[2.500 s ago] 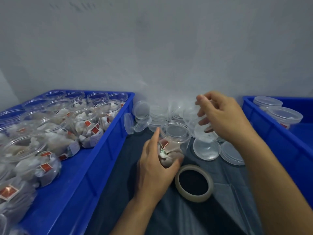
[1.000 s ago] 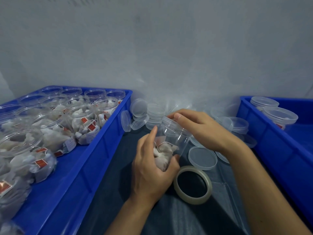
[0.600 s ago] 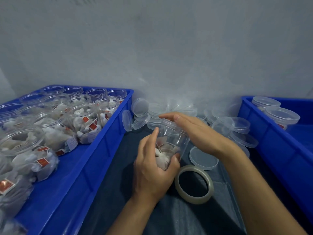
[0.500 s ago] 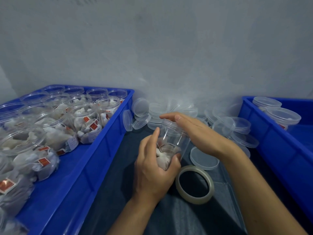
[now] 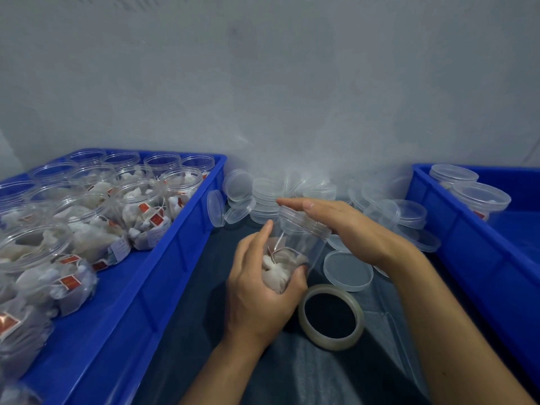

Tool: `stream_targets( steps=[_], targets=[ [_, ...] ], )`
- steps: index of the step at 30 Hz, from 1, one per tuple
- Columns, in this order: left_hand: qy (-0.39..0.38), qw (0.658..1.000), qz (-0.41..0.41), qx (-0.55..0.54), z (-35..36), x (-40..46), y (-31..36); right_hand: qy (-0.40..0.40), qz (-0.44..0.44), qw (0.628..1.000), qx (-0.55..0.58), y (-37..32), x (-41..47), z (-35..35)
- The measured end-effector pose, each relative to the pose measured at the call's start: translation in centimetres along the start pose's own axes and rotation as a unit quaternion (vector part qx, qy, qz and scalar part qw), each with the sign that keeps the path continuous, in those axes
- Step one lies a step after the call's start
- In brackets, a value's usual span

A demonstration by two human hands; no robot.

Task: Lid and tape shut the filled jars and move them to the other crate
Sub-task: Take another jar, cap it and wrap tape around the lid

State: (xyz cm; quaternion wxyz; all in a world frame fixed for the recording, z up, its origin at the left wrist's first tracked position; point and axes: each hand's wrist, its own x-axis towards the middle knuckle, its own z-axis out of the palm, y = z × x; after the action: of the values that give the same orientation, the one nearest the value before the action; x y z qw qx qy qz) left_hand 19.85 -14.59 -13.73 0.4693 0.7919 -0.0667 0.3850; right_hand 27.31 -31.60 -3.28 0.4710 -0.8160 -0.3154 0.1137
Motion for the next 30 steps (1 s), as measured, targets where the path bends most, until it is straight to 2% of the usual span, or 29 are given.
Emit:
stream_targets(
  steps=[5,10,17,25,30],
  targets=[
    [0.008,0.998,0.035,0.052,-0.1,0.0,-0.2,0.037,0.004,0.999,-0.004,-0.4,-0.4,-1.0],
    [-0.014,0.994,0.057,0.095,0.0,0.0,-0.3,0.001,0.024,0.999,-0.022,-0.3,-1.1,-1.8],
    [-0.047,0.995,0.062,0.067,0.0,-0.2,-0.2,0.009,0.055,0.997,-0.061,-0.6,-1.4,-2.3],
    [-0.079,0.994,0.070,0.008,0.2,-0.3,-0.7,0.059,0.173,0.974,-0.131,-0.3,-1.2,-2.0],
    [-0.061,0.996,0.071,0.011,0.1,-0.1,-0.8,0.022,0.130,0.983,-0.126,-0.5,-1.7,-2.4]
  ],
)
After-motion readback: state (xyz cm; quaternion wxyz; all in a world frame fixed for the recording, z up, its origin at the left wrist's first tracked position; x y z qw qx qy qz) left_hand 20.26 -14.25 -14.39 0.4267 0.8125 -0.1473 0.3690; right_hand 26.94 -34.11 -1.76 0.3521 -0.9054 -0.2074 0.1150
